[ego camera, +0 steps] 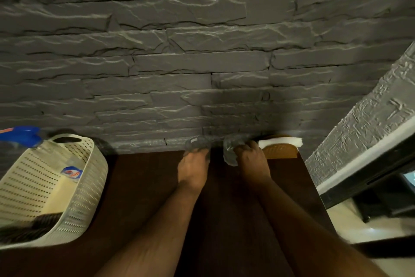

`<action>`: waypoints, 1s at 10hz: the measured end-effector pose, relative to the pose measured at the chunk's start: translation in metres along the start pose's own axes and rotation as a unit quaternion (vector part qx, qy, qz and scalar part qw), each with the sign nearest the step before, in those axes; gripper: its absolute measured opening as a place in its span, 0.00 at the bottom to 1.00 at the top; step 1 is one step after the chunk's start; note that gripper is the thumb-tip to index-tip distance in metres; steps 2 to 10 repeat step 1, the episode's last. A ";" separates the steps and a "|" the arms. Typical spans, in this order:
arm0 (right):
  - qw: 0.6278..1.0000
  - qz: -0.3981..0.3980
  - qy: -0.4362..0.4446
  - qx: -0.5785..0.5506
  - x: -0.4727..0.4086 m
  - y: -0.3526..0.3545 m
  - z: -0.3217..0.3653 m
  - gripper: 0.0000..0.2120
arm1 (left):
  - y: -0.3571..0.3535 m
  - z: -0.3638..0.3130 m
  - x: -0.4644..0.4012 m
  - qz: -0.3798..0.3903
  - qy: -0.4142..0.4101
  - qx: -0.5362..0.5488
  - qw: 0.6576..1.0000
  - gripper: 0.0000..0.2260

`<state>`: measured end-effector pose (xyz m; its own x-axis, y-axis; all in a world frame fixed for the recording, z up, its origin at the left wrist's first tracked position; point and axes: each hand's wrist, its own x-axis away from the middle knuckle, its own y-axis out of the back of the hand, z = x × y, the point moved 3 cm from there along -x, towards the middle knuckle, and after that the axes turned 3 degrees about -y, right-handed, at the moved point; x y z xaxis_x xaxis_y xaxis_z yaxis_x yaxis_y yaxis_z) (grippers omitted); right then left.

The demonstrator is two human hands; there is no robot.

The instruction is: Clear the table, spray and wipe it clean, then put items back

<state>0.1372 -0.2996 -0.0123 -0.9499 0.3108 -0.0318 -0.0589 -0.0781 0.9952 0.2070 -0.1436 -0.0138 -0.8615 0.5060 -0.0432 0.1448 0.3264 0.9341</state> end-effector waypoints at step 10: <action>1.000 -0.019 0.007 0.004 0.015 0.010 0.004 0.17 | 0.012 -0.010 0.018 -0.038 -0.008 -0.008 0.999 0.11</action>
